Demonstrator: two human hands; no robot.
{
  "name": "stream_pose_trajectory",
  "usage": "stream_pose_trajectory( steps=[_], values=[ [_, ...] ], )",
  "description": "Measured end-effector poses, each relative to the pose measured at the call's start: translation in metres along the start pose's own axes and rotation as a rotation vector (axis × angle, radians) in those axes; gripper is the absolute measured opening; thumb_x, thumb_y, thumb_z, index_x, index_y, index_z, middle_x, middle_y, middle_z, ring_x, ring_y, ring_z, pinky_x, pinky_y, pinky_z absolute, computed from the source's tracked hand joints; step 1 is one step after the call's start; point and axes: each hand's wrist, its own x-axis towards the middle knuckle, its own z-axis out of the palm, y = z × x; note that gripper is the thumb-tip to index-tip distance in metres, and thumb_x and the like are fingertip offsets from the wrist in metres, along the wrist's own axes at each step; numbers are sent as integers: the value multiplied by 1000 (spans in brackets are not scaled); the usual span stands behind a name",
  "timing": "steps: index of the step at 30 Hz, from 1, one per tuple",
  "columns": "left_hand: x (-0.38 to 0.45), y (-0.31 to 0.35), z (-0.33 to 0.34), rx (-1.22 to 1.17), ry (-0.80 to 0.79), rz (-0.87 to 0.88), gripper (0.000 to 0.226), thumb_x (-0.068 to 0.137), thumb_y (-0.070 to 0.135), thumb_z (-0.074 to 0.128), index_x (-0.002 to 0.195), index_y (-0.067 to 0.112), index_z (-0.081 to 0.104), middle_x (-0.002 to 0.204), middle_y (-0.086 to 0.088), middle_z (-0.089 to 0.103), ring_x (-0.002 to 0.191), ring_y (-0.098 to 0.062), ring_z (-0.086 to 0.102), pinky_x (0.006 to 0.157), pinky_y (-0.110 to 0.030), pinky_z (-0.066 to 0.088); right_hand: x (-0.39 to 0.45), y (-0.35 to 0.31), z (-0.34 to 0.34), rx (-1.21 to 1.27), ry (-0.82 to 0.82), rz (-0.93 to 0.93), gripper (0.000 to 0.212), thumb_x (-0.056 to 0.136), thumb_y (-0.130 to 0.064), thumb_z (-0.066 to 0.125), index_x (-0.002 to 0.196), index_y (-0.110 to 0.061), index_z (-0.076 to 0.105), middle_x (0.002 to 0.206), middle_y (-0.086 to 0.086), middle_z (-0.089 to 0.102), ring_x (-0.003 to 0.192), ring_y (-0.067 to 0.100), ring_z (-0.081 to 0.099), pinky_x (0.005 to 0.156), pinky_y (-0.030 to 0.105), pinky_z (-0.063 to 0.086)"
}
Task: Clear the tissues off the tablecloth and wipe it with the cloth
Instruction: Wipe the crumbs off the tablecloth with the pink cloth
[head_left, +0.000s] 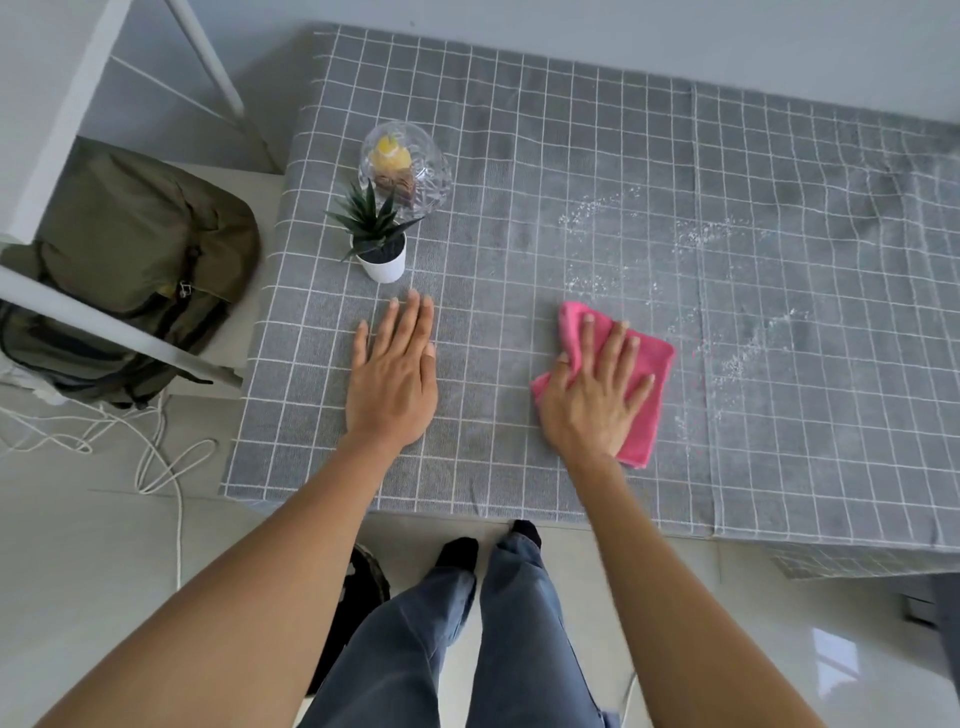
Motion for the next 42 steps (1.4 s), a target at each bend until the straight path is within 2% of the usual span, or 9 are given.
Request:
stream_pose_trajectory(
  steps=[3, 5, 11, 16, 19, 26, 35, 39, 42],
  values=[
    [-1, 1, -1, -6, 9, 2, 54, 100, 33, 7, 152, 24, 0, 160, 9, -4, 148, -12, -4, 121, -43, -1, -27, -44, 16, -23, -39, -204, 61, 91, -50, -4, 146, -36, -25, 157, 4, -25, 144, 24, -24, 114, 54, -15],
    [-1, 1, -2, -14, 8, 5, 54, 100, 31, 9, 153, 23, 2, 160, 8, -2, 148, -12, -2, 121, -43, 0, -41, -58, 24, -9, -53, -320, 60, 93, -48, 0, 149, -37, -18, 158, 2, -21, 145, 23, -21, 114, 52, -17],
    [-1, 0, -2, -20, 0, 9, 53, 100, 33, 8, 152, 25, 1, 160, 9, -2, 148, -10, -4, 121, -42, -2, -30, -34, 20, -26, -49, -439, 57, 96, -45, 5, 151, -39, -10, 160, -5, -13, 146, 16, -17, 117, 50, -11],
    [-1, -1, -2, -22, -5, 9, 53, 100, 34, 4, 152, 26, -3, 160, 10, -6, 147, -10, -7, 120, -40, -6, -3, 20, 5, -59, -10, -227, 56, 97, -46, 1, 147, -38, -23, 157, -3, -23, 144, 19, -23, 116, 50, -14],
    [-1, -1, -3, -34, -12, 18, 52, 102, 32, 8, 152, 25, -3, 160, 9, -6, 147, -10, -7, 120, -41, -6, 6, 44, -6, -28, -2, -98, 56, 97, -43, 6, 146, -39, -19, 159, -3, -17, 145, 17, -19, 116, 47, -14],
    [-24, -39, -14, -26, -14, -11, 51, 101, 32, 6, 150, 25, -7, 157, 10, -13, 146, -9, -11, 119, -38, -9, -5, -3, 0, 140, 47, 175, 57, 100, -40, 15, 151, -34, -10, 160, 1, -16, 147, 20, -18, 116, 56, -9],
    [-29, -42, -12, 13, 15, -45, 53, 102, 30, 10, 152, 22, -3, 159, 8, -9, 146, -9, -10, 120, -41, -5, -53, -98, 35, 6, -78, -365, 61, 94, -47, 4, 149, -33, -19, 158, 3, -23, 144, 23, -24, 113, 53, -18],
    [-29, -42, -13, 17, 20, -37, 52, 102, 29, 12, 153, 21, 2, 160, 7, -4, 147, -10, -6, 120, -40, -4, -50, -88, 31, 17, -91, -449, 58, 95, -45, 6, 150, -37, -12, 160, -2, -17, 146, 18, -19, 114, 49, -19],
    [-29, -42, -15, 7, 9, -44, 54, 100, 32, 6, 152, 22, 0, 159, 9, -6, 147, -9, -7, 120, -39, -6, -31, -51, 23, -39, -61, -362, 59, 96, -45, 6, 148, -37, -19, 158, -3, -23, 144, 19, -24, 114, 50, -18]
  ],
)
